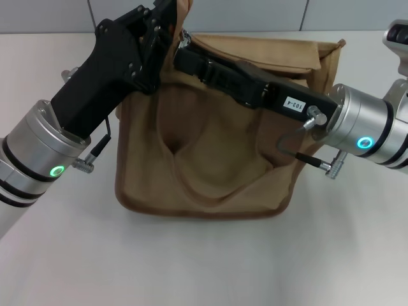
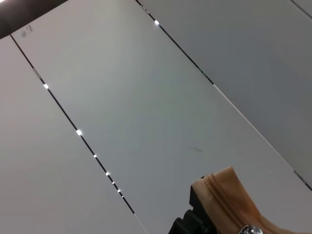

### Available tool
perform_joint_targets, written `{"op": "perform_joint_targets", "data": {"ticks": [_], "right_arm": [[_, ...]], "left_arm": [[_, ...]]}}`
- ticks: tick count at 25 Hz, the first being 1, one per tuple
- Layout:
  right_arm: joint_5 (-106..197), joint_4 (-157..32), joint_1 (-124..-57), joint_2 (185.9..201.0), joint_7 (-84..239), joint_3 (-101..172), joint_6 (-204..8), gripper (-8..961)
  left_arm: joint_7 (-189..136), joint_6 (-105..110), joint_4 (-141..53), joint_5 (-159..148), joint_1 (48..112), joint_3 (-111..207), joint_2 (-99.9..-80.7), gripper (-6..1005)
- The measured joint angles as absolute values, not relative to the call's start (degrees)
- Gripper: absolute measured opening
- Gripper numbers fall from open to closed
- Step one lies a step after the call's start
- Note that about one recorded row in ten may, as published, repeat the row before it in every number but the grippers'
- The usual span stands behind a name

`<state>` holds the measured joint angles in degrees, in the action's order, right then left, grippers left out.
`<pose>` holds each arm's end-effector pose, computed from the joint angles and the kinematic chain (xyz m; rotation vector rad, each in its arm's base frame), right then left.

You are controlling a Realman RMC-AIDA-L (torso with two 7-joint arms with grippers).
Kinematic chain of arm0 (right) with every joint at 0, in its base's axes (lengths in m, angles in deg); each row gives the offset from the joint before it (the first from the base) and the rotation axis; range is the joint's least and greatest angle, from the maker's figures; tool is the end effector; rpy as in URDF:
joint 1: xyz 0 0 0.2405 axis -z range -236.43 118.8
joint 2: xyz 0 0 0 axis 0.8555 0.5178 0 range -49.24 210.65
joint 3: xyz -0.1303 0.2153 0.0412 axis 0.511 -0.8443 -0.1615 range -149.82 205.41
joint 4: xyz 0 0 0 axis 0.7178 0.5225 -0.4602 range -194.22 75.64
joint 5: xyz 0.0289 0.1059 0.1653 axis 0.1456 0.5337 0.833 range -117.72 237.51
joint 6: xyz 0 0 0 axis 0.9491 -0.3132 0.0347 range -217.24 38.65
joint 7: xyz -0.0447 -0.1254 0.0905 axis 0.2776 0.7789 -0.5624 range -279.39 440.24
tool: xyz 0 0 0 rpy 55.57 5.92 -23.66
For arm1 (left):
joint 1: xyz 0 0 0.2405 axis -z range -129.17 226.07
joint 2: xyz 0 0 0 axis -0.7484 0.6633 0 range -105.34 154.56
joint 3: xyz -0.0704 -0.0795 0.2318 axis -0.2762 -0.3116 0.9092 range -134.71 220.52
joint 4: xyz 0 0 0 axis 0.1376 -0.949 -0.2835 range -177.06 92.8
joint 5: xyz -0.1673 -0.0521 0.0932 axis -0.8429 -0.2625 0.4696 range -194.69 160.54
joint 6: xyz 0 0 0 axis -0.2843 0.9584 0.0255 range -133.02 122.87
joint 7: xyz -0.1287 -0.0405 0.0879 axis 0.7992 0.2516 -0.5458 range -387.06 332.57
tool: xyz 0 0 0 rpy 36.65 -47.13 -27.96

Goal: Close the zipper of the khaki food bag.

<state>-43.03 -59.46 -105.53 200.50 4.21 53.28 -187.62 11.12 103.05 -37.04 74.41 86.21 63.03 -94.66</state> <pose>0.1314 0.3219 -0.0588 2.4403 -0.8937 -1.5679 -0.1666 0.3032 -0.0162 -2.0650 -0.2613 -1.7236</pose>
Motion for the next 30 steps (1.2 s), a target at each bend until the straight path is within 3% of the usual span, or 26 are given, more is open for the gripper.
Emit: {"op": "perform_joint_targets", "data": {"ticks": [30], "right_arm": [[-42.7,-59.4,-106.0,200.5,3.3,53.1,-186.2,206]], "left_arm": [[11.1,102.7,-37.0,74.4,86.2,63.2,-94.65,109]]}}
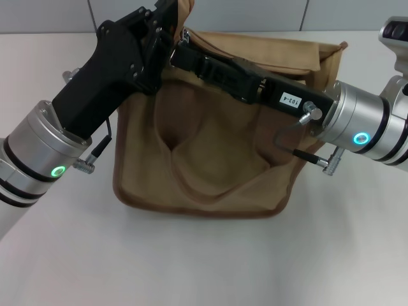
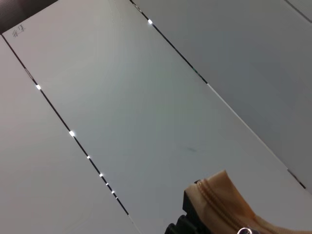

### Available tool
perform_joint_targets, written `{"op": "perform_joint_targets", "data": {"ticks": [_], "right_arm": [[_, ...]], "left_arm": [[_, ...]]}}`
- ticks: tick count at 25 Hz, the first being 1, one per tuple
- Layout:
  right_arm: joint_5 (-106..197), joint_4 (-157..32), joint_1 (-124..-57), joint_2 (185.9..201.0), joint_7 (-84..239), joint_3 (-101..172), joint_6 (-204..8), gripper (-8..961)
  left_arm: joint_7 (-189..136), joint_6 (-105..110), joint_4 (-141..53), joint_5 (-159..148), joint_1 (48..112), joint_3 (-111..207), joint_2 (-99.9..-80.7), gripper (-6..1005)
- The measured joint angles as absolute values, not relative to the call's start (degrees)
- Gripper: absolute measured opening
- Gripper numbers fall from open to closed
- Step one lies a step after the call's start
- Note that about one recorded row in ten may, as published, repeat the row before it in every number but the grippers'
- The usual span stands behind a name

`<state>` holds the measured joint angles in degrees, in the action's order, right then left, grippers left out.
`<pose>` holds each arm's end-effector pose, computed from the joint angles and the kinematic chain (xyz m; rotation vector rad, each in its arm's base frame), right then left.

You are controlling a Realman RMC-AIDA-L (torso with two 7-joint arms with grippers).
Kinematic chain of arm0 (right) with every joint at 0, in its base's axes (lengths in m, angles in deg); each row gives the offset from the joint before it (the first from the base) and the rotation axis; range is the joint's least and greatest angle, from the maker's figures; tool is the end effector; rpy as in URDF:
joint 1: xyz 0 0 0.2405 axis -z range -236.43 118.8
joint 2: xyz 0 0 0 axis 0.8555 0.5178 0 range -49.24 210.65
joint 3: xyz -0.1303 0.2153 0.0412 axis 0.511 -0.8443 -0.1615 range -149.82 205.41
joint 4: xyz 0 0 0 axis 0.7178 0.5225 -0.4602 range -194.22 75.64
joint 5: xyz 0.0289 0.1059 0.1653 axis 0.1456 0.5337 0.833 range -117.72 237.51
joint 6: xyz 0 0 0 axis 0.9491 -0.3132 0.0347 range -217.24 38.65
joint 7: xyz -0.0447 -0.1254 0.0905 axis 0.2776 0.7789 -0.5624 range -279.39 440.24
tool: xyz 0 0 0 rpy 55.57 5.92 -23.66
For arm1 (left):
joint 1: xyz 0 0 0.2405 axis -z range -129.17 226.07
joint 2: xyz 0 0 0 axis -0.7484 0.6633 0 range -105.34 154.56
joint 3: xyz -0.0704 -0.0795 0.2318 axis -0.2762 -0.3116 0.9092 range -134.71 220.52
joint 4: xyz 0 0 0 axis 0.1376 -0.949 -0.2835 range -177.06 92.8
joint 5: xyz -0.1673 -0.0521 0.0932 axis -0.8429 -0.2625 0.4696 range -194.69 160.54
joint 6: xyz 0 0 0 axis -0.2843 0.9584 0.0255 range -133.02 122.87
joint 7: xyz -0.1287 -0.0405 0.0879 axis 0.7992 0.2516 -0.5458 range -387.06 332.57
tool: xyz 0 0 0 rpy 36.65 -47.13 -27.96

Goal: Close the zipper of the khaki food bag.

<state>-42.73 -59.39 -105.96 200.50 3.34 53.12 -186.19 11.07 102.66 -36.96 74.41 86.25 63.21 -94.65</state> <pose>0.1307 0.3264 -0.0603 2.4442 -0.9264 -1.5616 -0.1668 0.3037 -0.0174 -2.0704 -0.2661 -1.7165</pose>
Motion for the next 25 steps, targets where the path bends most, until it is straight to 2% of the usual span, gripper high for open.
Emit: {"op": "perform_joint_targets", "data": {"ticks": [6,16,25], "right_arm": [[-42.7,-59.1,-105.6,200.56,6.0,52.7,-185.9,186],[-42.7,-59.6,-104.3,200.59,6.2,52.4,-186.0,2],[-42.7,-60.3,-103.1,200.26,5.6,52.1,-186.7,3]], "left_arm": [[11.1,102.6,-36.9,74.4,86.3,63.2,-94.67,110],[11.1,102.6,-37.0,74.4,86.0,63.0,-94.66,112],[11.1,102.7,-37.3,74.4,85.6,62.9,-94.66,113]]}}
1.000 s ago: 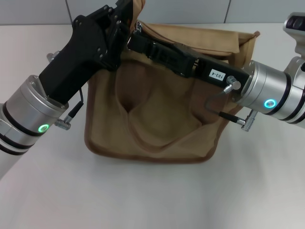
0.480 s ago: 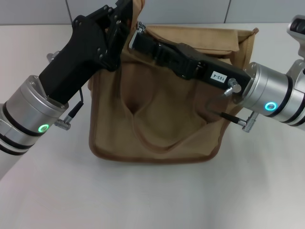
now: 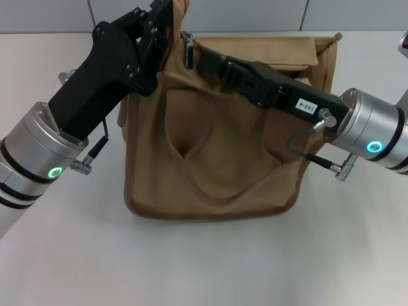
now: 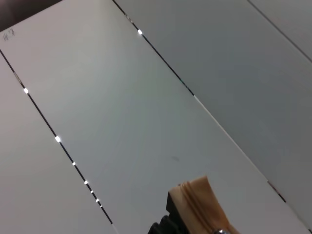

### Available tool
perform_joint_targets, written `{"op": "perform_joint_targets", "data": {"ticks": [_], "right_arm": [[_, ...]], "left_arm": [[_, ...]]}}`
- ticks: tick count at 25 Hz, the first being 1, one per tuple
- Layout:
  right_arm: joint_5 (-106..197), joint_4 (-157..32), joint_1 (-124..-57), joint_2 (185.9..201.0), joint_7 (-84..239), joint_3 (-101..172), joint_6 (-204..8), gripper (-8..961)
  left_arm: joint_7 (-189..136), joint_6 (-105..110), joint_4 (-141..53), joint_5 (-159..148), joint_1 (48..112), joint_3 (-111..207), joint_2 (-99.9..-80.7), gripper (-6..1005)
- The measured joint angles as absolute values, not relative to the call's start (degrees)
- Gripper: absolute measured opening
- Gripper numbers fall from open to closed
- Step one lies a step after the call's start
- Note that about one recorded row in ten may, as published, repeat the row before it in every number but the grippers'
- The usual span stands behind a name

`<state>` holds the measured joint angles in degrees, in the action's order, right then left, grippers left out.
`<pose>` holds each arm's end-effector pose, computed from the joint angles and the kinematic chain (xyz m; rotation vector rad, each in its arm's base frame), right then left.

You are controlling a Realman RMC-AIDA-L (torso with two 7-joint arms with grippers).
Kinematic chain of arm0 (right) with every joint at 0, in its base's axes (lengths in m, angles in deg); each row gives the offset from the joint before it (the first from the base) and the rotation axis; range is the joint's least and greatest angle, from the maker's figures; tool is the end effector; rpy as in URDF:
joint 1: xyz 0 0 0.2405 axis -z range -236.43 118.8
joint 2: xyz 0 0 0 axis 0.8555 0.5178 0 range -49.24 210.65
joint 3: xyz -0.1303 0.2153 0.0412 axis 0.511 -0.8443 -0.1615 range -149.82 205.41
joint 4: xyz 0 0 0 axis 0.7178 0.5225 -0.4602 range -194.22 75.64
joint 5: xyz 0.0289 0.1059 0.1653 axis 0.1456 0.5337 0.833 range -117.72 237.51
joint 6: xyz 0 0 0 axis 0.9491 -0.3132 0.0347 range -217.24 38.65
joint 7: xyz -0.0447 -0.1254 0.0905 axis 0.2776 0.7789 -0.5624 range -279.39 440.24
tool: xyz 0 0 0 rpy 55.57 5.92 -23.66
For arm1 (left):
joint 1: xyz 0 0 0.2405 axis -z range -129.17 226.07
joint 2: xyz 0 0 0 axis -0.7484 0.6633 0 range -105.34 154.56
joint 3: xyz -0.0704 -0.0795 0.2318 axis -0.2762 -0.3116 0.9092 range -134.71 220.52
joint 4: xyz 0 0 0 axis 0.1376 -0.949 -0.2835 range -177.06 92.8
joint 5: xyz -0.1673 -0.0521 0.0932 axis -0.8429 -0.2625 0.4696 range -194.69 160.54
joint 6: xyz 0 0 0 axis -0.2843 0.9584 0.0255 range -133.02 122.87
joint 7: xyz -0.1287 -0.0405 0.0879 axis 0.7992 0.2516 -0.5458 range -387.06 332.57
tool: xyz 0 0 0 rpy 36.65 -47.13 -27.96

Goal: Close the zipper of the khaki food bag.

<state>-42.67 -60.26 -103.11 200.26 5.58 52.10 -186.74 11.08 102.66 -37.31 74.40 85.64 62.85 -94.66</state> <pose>0.1468 0.3234 -0.0541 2.4825 -0.9335 -1.6180 -0.1703 0.3030 -0.0160 -2.0589 -0.2702 -1.7074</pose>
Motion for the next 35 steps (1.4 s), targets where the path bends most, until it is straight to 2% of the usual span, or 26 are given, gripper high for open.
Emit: {"op": "perform_joint_targets", "data": {"ticks": [10,25,35], "right_arm": [[-42.7,-61.2,-100.6,200.31,8.8,49.7,-194.5,18],[-43.2,-58.3,-102.5,200.5,10.1,50.4,-189.6,422],[-43.3,-57.9,-102.8,200.5,9.2,50.6,-190.0,443]], "left_arm": [[11.1,103.1,-36.9,74.3,85.6,62.9,-94.66,114],[9.5,102.7,-34.6,74.4,87.3,62.8,-94.65,117],[9.5,102.6,-34.6,74.4,87.6,62.8,-94.66,118]]}}
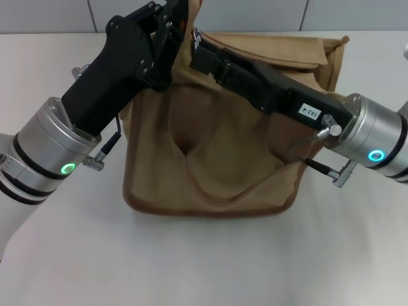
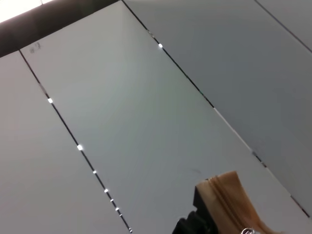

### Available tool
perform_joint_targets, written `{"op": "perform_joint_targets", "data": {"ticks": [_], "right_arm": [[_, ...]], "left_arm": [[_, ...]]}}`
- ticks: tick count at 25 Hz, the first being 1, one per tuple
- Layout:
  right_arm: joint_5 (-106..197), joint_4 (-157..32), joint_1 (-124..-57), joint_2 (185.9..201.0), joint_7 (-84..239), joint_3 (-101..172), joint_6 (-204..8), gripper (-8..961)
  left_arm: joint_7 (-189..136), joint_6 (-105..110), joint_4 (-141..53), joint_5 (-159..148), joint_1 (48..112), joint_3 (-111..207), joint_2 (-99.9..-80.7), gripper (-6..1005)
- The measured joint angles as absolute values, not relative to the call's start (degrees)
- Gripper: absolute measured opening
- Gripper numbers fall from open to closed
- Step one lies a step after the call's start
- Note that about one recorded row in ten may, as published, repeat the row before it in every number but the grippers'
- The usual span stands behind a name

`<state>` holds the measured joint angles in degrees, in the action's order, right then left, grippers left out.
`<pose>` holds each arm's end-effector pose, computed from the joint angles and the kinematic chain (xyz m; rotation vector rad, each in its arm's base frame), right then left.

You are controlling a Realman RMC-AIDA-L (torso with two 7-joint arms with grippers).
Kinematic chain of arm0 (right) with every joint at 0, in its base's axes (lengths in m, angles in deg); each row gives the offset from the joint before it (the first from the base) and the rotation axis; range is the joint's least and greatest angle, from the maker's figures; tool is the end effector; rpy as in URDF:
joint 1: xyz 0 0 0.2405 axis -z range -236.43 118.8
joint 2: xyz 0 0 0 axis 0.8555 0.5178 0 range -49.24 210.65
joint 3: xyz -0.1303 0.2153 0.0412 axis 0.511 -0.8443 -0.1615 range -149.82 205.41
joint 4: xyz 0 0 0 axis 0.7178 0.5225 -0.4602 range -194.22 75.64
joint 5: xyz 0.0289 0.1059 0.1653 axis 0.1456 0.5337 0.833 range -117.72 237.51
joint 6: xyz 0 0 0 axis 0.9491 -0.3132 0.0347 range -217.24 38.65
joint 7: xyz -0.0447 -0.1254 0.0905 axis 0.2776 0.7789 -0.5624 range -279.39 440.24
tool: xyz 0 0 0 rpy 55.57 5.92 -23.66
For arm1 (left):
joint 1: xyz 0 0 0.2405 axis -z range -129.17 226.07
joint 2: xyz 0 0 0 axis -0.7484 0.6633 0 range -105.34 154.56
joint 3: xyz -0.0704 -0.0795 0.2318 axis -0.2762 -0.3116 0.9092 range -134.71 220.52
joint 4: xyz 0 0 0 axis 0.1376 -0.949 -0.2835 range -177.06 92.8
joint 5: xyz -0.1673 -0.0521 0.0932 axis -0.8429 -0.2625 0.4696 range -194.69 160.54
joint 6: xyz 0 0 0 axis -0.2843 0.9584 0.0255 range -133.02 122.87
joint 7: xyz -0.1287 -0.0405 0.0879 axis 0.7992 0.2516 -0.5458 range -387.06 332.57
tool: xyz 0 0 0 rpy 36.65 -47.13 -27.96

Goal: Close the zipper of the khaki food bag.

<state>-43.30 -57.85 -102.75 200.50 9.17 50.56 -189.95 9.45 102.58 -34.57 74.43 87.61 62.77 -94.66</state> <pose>0.1418 0.3122 -0.0536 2.4378 -0.8626 -1.6861 -0.1582 0.3045 -0.0213 -2.0615 -0.2613 -1.7410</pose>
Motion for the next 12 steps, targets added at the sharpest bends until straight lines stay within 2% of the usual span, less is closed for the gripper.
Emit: {"op": "perform_joint_targets", "data": {"ticks": [12], "right_arm": [[-43.0,-57.8,-103.4,200.5,6.3,51.1,-187.7,438]], "left_arm": [[9.5,102.6,-34.6,74.4,87.2,62.8,-94.66,120]]}}
